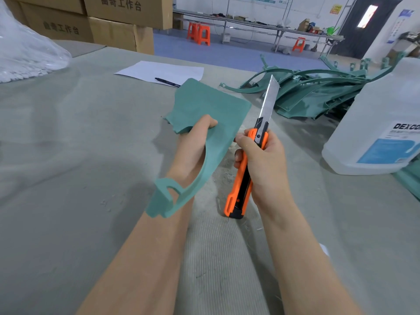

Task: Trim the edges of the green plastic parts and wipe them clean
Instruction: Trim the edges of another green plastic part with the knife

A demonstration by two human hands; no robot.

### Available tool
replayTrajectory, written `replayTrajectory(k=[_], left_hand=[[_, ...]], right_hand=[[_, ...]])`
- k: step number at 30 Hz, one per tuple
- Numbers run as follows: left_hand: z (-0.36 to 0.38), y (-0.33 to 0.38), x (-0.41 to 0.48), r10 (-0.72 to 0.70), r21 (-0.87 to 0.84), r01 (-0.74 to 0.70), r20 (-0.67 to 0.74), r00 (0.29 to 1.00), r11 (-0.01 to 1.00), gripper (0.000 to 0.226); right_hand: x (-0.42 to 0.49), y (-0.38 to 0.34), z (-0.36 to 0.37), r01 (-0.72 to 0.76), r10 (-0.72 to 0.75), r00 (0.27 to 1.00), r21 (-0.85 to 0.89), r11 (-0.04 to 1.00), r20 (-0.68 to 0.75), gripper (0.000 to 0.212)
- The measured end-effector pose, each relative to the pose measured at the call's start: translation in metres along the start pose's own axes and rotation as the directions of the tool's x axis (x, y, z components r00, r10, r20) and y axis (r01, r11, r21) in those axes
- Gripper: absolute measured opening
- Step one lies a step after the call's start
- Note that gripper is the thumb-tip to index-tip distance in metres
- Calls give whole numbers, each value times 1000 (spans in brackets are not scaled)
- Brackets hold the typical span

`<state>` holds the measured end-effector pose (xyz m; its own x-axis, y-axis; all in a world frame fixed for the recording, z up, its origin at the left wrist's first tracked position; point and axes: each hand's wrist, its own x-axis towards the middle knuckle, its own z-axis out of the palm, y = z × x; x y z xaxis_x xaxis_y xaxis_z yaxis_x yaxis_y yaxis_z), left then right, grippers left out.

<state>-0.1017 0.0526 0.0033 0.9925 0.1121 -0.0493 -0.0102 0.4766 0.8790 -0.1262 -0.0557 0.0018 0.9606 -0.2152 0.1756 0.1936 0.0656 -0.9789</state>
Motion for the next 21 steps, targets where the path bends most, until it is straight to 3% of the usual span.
replayTrajectory(k=[9, 14, 21], left_hand=[[7, 7, -12, 54, 124, -53, -4, 999, 991, 3], [8, 7, -14, 15, 179, -15, -1, 1000, 984, 5], [10, 7, -15, 2, 147, -3, 5, 1000, 989, 2]], right_hand=[[2, 1, -2, 0, -1, 1000, -79, 997, -11, 19], [0, 0, -2, -1, 0, 1000, -97, 995, -10, 15], [0, -1, -1, 18, -21, 999, -90, 996, -29, 18]])
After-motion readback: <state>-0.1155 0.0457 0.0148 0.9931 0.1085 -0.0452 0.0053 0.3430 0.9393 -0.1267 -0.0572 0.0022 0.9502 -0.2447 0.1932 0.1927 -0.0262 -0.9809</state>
